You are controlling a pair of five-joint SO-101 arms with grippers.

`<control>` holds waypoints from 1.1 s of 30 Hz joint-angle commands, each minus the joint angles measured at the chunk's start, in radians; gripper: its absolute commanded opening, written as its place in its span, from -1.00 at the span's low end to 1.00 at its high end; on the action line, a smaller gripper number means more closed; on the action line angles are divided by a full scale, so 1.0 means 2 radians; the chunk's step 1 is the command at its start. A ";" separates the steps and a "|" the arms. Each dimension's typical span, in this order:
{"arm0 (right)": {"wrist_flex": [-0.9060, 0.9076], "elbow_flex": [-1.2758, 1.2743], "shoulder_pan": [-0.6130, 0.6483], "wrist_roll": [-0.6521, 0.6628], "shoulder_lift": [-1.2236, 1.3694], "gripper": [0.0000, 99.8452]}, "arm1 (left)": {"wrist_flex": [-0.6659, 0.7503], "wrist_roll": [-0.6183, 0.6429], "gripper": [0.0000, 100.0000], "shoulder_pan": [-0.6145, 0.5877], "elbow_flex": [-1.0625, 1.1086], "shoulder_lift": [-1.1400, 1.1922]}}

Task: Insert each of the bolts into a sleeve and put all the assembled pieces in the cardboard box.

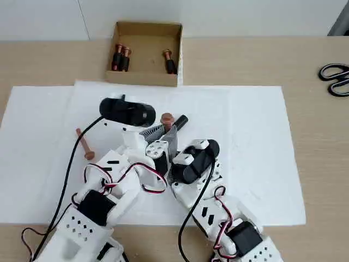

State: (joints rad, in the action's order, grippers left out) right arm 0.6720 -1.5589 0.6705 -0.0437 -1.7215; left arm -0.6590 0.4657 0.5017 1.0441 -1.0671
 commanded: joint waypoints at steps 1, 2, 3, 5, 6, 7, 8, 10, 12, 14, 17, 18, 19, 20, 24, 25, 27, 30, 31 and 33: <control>-0.010 0.011 0.000 -0.006 -0.009 -0.99 | -0.011 0.002 -0.99 0.002 -0.003 -0.010; -0.010 0.011 0.000 -0.006 -0.009 -0.99 | -0.017 0.002 -0.99 0.002 -0.004 -0.010; -0.010 0.011 0.000 -0.006 -0.009 -0.99 | -0.022 0.002 -0.99 0.003 -0.004 -0.010; -0.010 0.011 0.000 -0.006 -0.009 -0.99 | -0.030 0.002 -0.99 0.004 -0.004 -0.010; -0.010 0.011 0.000 -0.006 -0.009 -0.99 | -0.034 0.002 -0.99 0.004 -0.004 -0.010; -0.010 0.011 0.000 -0.006 -0.009 -0.99 | -0.037 0.002 -0.99 0.004 -0.004 -0.010; -0.010 0.011 0.000 -0.006 -0.009 -0.99 | -0.041 0.002 -0.99 0.004 -0.004 -0.010; -0.010 0.011 0.000 -0.006 -0.009 -0.99 | -0.054 0.003 -0.99 0.004 -0.005 -0.010; -0.010 0.011 0.000 -0.006 -0.009 -0.99 | -0.067 0.004 -0.99 0.004 -0.005 -0.011; -0.010 0.011 0.000 -0.005 -0.009 -0.99 | -0.077 0.004 -0.99 0.004 -0.005 -0.011; -0.010 0.011 0.000 -0.005 -0.009 -0.99 | -0.082 0.004 -0.99 0.004 -0.003 -0.011; -0.010 0.011 0.000 -0.005 -0.009 -0.99 | -0.082 0.004 -0.99 0.004 -0.003 -0.011; -0.010 0.011 0.000 -0.005 -0.009 -0.99 | -0.082 0.005 -0.99 0.004 -0.003 -0.011; -0.010 0.011 0.000 -0.005 -0.009 -0.99 | -0.087 0.005 -0.99 0.004 -0.003 -0.011; -0.010 0.011 0.000 -0.005 -0.009 -0.99 | -0.117 0.031 -0.99 0.004 -0.003 -0.011; -0.007 0.011 0.000 -0.005 -0.009 -0.99 | -0.124 0.035 -0.99 0.004 -0.003 -0.010; -0.007 0.011 0.000 -0.005 -0.010 -0.99 | -0.127 0.035 -0.99 0.005 -0.003 -0.010; -0.007 0.011 0.000 -0.005 -0.010 -0.99 | -0.127 0.035 -0.99 0.005 -0.003 -0.010; -0.007 0.011 0.000 -0.005 -0.010 -0.99 | -0.127 0.035 -0.99 0.005 -0.003 -0.010; -0.007 0.011 0.000 -0.005 -0.010 -0.99 | -0.128 0.034 -0.99 0.005 -0.003 -0.010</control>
State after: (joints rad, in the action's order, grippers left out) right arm 0.6736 -1.5604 0.6751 -0.0437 -1.7200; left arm -0.8984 0.5301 0.5155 1.0426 -1.0825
